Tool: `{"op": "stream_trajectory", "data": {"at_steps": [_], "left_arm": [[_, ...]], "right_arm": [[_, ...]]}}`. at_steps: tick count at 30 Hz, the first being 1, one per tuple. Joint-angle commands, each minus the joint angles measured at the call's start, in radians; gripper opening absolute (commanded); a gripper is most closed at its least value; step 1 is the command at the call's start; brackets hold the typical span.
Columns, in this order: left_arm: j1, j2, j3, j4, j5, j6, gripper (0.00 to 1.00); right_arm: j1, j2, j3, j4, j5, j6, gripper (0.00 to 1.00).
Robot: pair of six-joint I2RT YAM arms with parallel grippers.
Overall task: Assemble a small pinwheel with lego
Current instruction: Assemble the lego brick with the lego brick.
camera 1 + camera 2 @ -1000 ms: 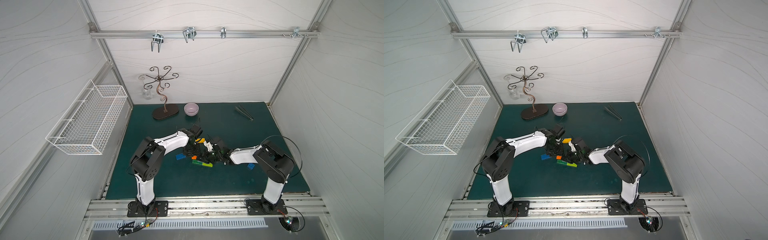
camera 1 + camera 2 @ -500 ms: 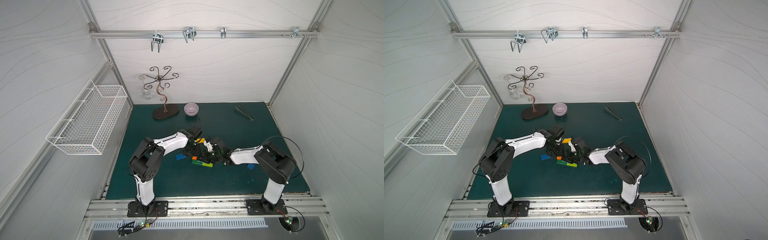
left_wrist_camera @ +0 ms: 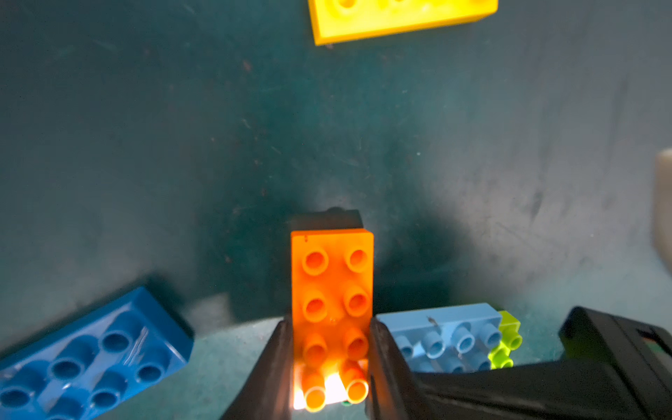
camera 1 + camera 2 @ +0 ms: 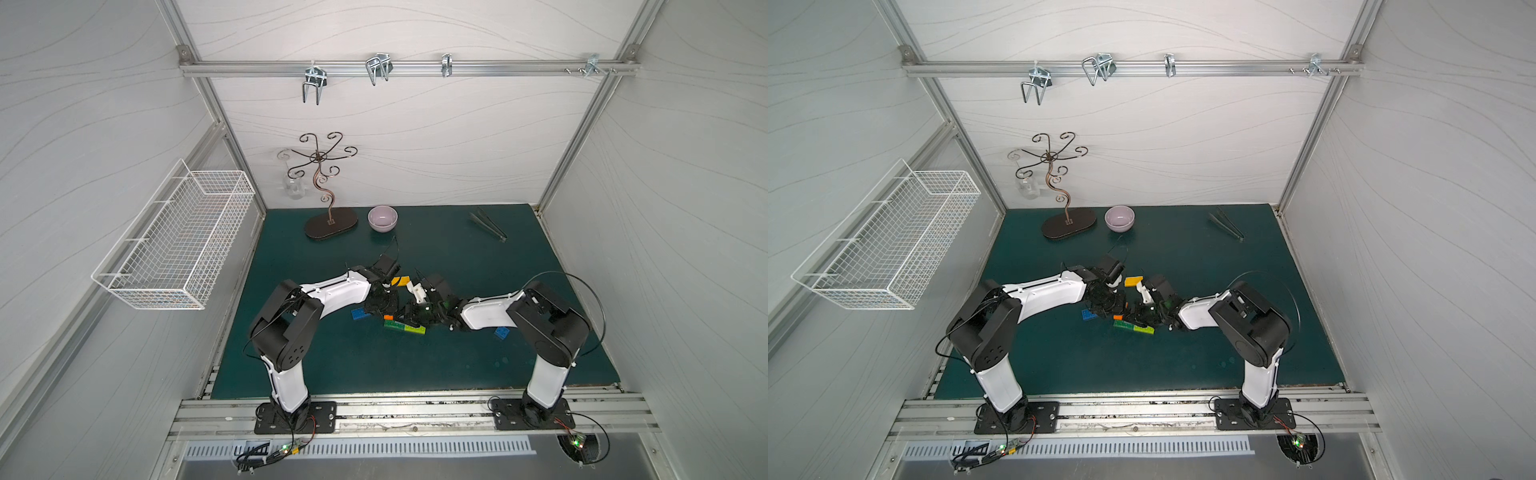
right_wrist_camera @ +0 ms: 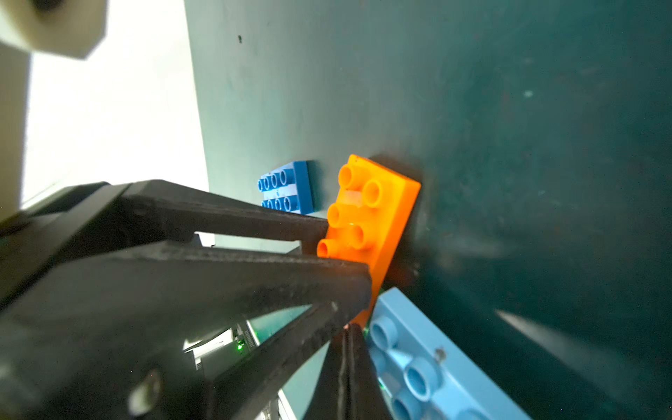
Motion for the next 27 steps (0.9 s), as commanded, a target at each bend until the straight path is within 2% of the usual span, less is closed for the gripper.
{"op": "stream_trajectory", "data": {"at_steps": [1, 8, 16, 21, 27], "left_arm": [[-0.014, 0.016, -0.02, 0.012, 0.04, -0.003, 0.2], [-0.018, 0.008, -0.024, 0.01, 0.026, -0.001, 0.19], [-0.021, 0.009, -0.012, 0.001, 0.025, -0.007, 0.18], [-0.022, 0.016, -0.007, -0.009, 0.031, -0.003, 0.17], [-0.023, 0.001, -0.026, -0.005, 0.029, -0.003, 0.17]], "right_arm": [[0.001, 0.024, -0.01, 0.144, -0.06, 0.012, 0.0], [-0.002, 0.034, -0.02, 0.24, -0.111, 0.034, 0.0], [0.003, -0.008, -0.037, 0.16, -0.088, 0.0, 0.0], [0.008, -0.065, -0.051, 0.082, -0.008, -0.038, 0.0], [0.009, -0.067, -0.053, 0.096, 0.003, -0.033, 0.0]]}}
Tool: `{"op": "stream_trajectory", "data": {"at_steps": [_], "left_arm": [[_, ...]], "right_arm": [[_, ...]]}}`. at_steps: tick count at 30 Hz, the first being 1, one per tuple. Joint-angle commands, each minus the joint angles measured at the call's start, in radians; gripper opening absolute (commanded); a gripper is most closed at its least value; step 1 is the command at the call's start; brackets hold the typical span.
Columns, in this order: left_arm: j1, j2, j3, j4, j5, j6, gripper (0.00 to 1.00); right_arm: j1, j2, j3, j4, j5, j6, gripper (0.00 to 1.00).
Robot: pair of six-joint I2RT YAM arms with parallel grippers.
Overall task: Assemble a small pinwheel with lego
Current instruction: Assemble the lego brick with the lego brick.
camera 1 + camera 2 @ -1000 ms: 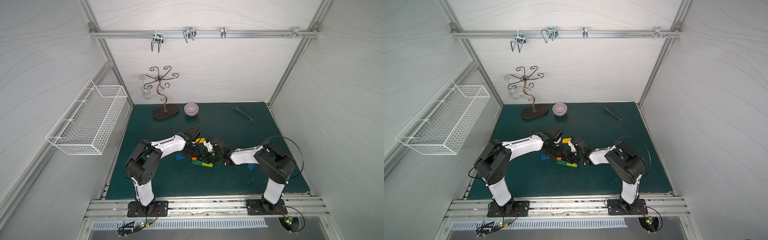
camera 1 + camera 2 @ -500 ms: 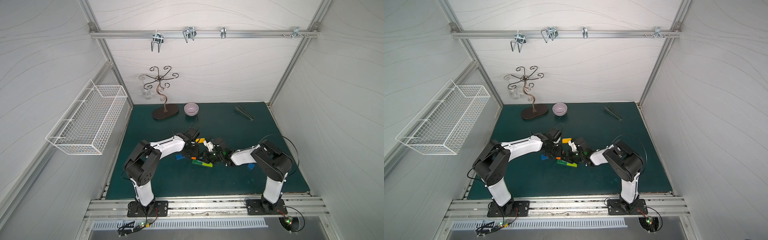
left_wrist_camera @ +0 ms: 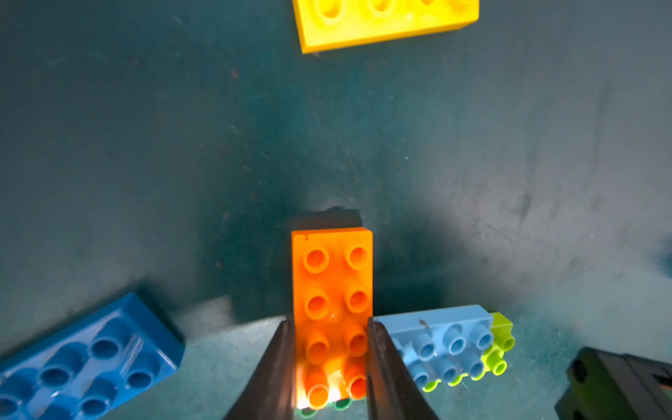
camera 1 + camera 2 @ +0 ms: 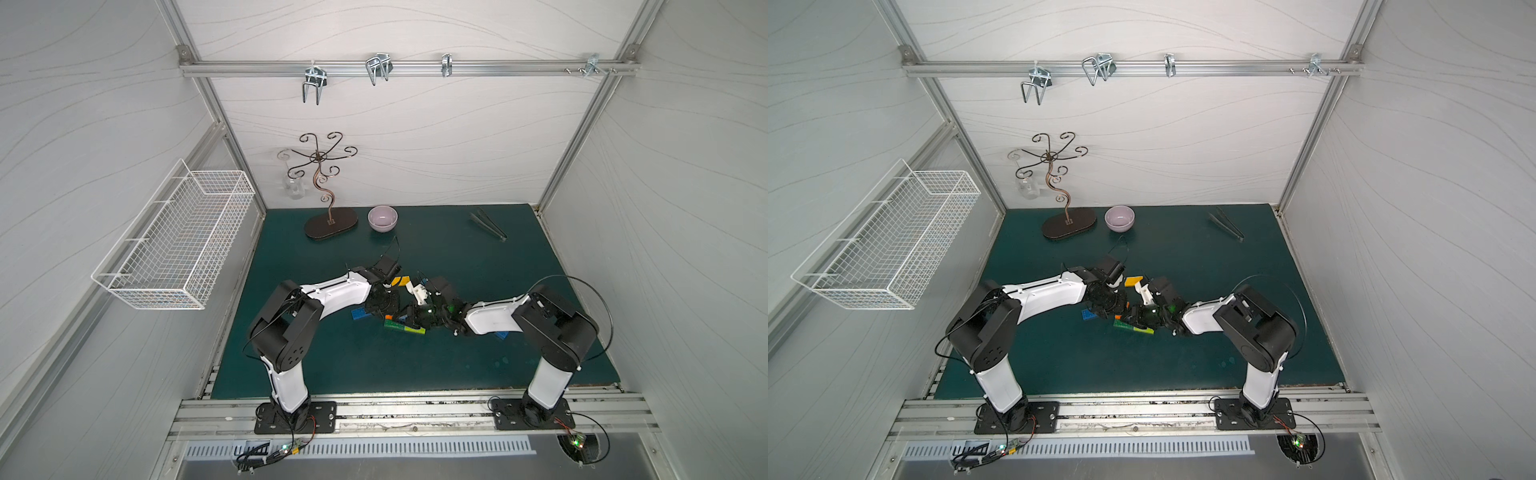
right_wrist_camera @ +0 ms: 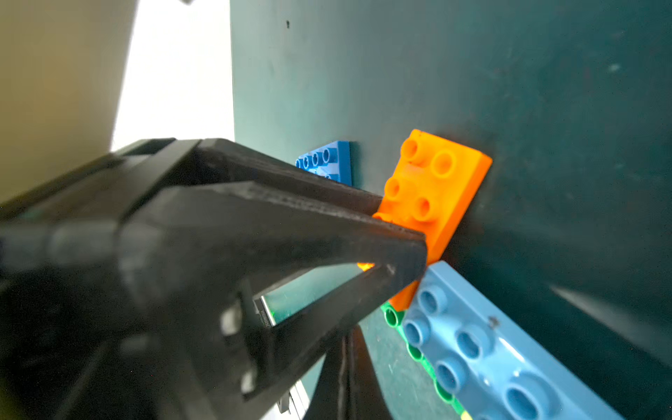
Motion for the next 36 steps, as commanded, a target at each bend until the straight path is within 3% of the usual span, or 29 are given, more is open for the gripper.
{"op": "stream_trajectory", "data": {"at_steps": [1, 14, 20, 24, 28, 36], "left_arm": [[-0.016, 0.006, -0.025, -0.016, 0.037, -0.002, 0.18], [-0.038, 0.004, -0.076, 0.009, 0.032, -0.017, 0.21], [-0.044, -0.013, -0.085, 0.004, 0.032, -0.018, 0.23], [-0.045, -0.021, -0.119, 0.031, 0.014, -0.023, 0.18], [-0.052, -0.036, -0.167, 0.093, -0.011, -0.029, 0.16], [-0.098, 0.0, -0.251, 0.251, -0.104, -0.05, 0.15]], "right_arm": [[0.005, -0.009, 0.006, 0.022, 0.033, -0.016, 0.0], [0.011, 0.064, 0.013, 0.045, 0.12, 0.059, 0.0], [0.025, 0.016, -0.014, -0.008, 0.131, 0.052, 0.0], [0.034, -0.042, -0.034, 0.033, 0.092, 0.016, 0.0], [0.035, -0.141, -0.121, 0.048, 0.137, -0.022, 0.0], [-0.012, -0.352, -0.159, -0.131, 0.225, -0.087, 0.0]]}}
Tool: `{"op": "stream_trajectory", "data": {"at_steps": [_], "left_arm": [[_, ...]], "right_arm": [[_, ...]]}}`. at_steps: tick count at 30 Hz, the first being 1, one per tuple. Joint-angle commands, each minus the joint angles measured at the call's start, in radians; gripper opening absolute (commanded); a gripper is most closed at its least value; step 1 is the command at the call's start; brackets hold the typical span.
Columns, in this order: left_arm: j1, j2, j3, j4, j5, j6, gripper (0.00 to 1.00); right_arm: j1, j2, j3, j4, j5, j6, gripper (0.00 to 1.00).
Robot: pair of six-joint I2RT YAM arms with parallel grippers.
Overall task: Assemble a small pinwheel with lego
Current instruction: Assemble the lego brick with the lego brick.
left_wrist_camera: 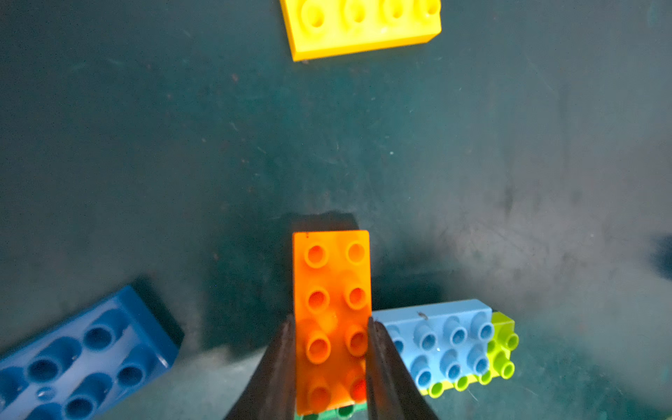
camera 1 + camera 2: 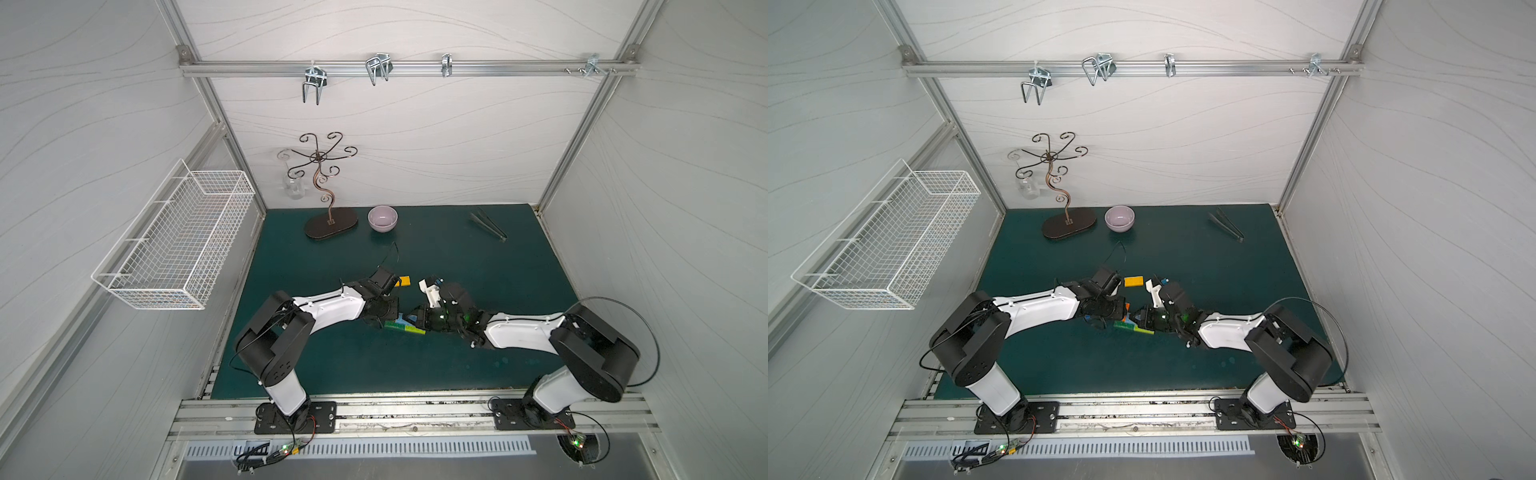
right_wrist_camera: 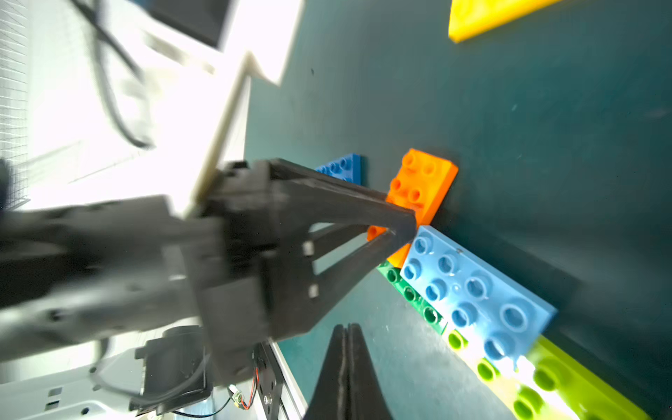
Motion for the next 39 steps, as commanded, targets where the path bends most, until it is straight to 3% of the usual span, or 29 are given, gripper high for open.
{"op": "stream_trajectory", "data": {"at_steps": [1, 5, 11, 18, 27, 30, 34, 35, 36, 39], "left_arm": [[-0.055, 0.106, -0.074, 0.039, -0.031, -0.02, 0.14], [-0.101, 0.099, -0.159, 0.14, -0.119, -0.061, 0.1], [-0.128, 0.107, -0.278, 0.286, -0.203, -0.139, 0.12], [-0.133, 0.059, -0.335, 0.357, -0.201, -0.154, 0.17], [-0.13, -0.16, -0.289, 0.248, -0.201, -0.066, 0.44], [-0.093, -0.234, -0.242, 0.216, -0.17, -0.031, 0.54], [-0.013, -0.282, -0.193, 0.19, -0.08, -0.006, 0.76], [0.0, -0.289, -0.184, 0.177, -0.069, -0.003, 0.91], [0.005, -0.296, -0.178, 0.159, -0.068, -0.003, 0.99], [0.022, -0.316, -0.178, 0.112, -0.024, -0.041, 0.93]], "right_arm": [[-0.032, -0.103, -0.015, -0.124, 0.077, -0.055, 0.0], [-0.075, -0.195, -0.039, -0.212, 0.107, -0.076, 0.0], [-0.114, -0.262, -0.055, -0.305, 0.109, -0.088, 0.0], [-0.131, -0.272, -0.035, -0.371, 0.116, -0.114, 0.0], [-0.138, -0.175, 0.043, -0.341, 0.087, -0.136, 0.0], [-0.152, -0.151, 0.051, -0.313, 0.065, -0.131, 0.0], [-0.156, -0.131, 0.061, -0.297, 0.034, -0.13, 0.0], [-0.156, -0.13, 0.062, -0.299, 0.033, -0.13, 0.0], [-0.155, -0.131, 0.061, -0.297, 0.032, -0.13, 0.0], [-0.157, -0.132, 0.064, -0.296, 0.01, -0.125, 0.0]]}}
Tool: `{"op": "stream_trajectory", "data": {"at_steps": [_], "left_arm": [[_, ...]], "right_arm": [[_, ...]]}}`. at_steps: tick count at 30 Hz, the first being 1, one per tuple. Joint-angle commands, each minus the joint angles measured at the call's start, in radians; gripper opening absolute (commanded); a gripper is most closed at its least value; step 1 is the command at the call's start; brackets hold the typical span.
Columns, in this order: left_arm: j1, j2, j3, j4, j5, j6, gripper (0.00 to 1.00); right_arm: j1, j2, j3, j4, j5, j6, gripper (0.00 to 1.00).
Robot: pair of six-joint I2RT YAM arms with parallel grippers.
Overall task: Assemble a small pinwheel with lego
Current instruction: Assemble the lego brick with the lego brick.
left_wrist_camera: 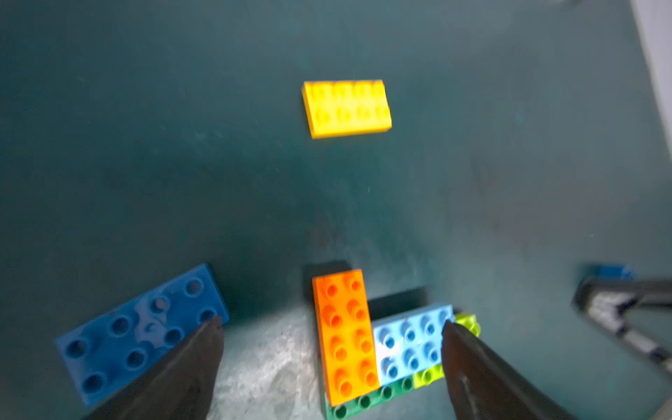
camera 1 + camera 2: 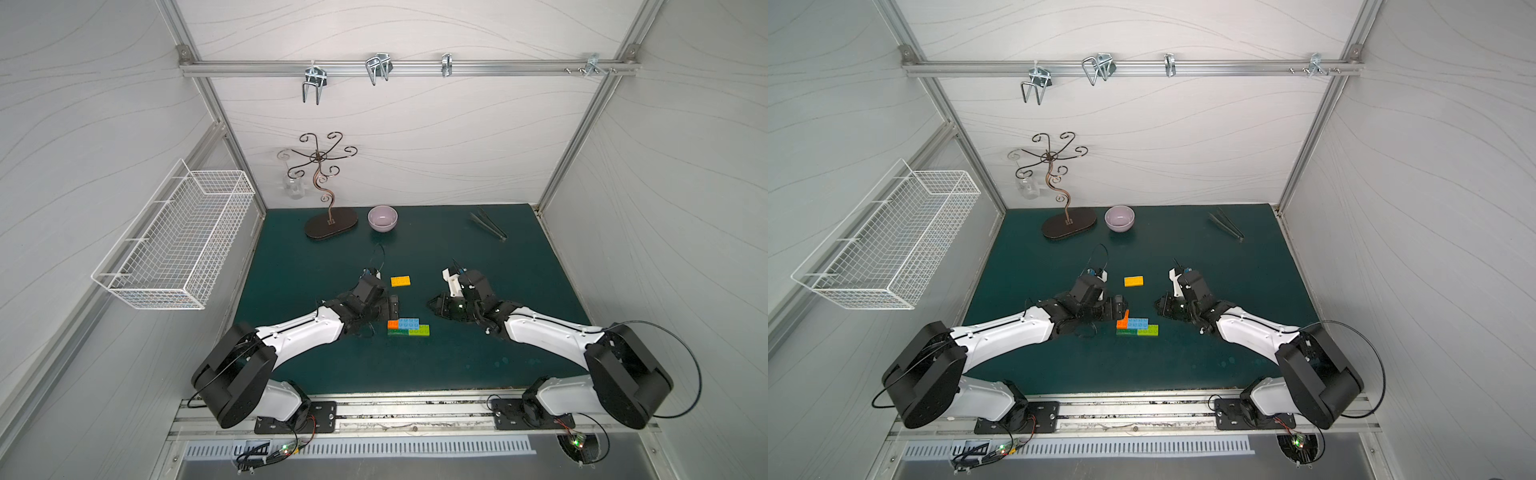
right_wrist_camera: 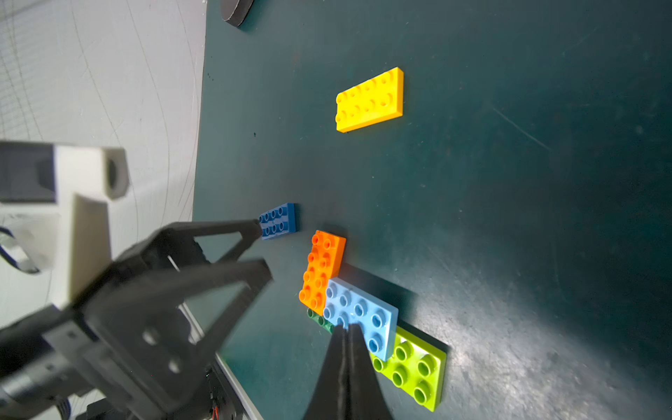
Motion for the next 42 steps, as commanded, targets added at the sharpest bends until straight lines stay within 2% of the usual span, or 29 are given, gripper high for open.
{"op": "stream_trajectory", "data": {"at_steps": [1, 3, 5, 6, 8, 9, 13, 18, 23, 27, 32, 42], "left_arm": [[0.015, -0.025, 0.024, -0.079, 0.118, -0.023, 0.86], [0.015, -0.032, 0.016, -0.083, 0.225, -0.031, 0.61], [0.015, -0.045, -0.002, -0.06, 0.309, -0.054, 0.31], [0.015, -0.054, -0.015, -0.047, 0.332, -0.063, 0.2], [0.015, -0.066, -0.036, -0.029, 0.35, -0.072, 0.04], [0.015, -0.067, -0.047, -0.016, 0.361, -0.073, 0.0], [0.016, -0.044, -0.062, 0.002, 0.368, -0.067, 0.0], [0.015, 0.054, -0.08, 0.057, 0.388, -0.042, 0.0], [0.015, 0.128, -0.096, 0.067, 0.351, -0.02, 0.0], [0.019, 0.07, -0.108, 0.03, 0.316, -0.001, 0.0], [0.037, -0.05, -0.024, -0.077, 0.311, 0.022, 0.0], [0.039, 0.067, 0.01, -0.014, 0.359, 0.019, 0.0]], "right_arm": [[-0.003, 0.004, 0.025, 0.014, -0.044, -0.003, 0.0], [-0.004, 0.005, 0.033, -0.003, -0.055, -0.005, 0.0], [-0.005, 0.002, 0.028, -0.008, -0.063, -0.006, 0.0], [-0.005, 0.0, 0.027, -0.01, -0.064, -0.006, 0.0], [-0.005, 0.0, 0.029, -0.012, -0.069, -0.009, 0.0], [-0.006, 0.005, 0.033, -0.014, -0.07, -0.01, 0.0], [-0.007, 0.023, 0.04, -0.014, -0.076, -0.013, 0.0], [-0.011, 0.024, 0.041, -0.013, -0.078, -0.014, 0.0], [-0.015, 0.026, 0.04, -0.017, -0.074, -0.014, 0.0], [-0.017, 0.028, 0.05, -0.018, -0.083, -0.024, 0.0], [-0.016, 0.032, 0.061, -0.029, -0.076, -0.029, 0.0], [-0.017, 0.051, 0.083, -0.03, -0.072, -0.029, 0.0]]}}
